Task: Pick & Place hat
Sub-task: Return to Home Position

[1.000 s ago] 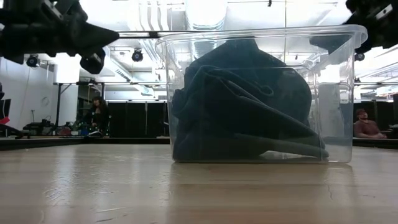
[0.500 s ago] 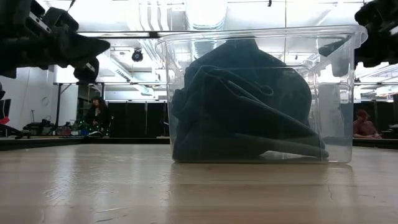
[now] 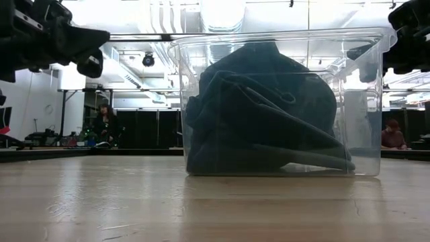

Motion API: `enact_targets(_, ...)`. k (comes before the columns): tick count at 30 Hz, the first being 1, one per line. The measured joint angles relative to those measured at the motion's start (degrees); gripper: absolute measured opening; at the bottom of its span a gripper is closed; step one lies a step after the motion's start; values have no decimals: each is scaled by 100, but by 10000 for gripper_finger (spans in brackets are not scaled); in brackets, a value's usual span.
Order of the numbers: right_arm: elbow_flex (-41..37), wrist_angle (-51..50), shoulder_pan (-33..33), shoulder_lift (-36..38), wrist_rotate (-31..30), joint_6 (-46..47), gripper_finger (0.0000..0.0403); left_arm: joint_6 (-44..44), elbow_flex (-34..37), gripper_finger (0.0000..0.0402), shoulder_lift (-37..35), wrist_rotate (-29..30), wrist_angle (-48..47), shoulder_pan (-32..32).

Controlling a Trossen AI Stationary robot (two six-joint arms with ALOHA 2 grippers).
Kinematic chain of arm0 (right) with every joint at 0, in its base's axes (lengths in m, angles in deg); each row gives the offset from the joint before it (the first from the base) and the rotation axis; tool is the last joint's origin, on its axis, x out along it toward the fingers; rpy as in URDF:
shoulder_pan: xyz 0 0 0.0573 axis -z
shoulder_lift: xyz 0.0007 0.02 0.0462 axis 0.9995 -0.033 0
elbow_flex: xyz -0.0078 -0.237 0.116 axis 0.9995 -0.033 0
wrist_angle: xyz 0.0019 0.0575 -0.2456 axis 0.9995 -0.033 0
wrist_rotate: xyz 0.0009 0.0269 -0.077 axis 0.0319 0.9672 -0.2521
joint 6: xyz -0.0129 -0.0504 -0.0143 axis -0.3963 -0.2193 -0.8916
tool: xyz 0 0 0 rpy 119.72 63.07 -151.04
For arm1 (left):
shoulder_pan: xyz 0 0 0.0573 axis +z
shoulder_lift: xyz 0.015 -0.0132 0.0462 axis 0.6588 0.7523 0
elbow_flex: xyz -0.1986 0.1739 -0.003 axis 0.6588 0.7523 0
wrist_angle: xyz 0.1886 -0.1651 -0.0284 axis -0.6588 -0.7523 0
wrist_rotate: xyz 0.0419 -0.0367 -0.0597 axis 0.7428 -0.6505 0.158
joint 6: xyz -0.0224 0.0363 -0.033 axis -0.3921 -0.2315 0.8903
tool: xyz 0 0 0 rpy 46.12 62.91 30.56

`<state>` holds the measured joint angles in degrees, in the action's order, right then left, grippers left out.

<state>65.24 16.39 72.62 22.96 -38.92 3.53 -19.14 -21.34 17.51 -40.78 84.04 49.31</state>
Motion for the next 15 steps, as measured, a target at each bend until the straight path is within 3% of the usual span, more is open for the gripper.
enact_targets(9, 0, 2, 0, 0, -2, 187, 9, -737, 2, 0, -4, -279, 3, 0)
enact_targets(15, 0, 2, 0, -2, -2, 190, 9, -864, 5, 0, -2, -469, -560, 2)
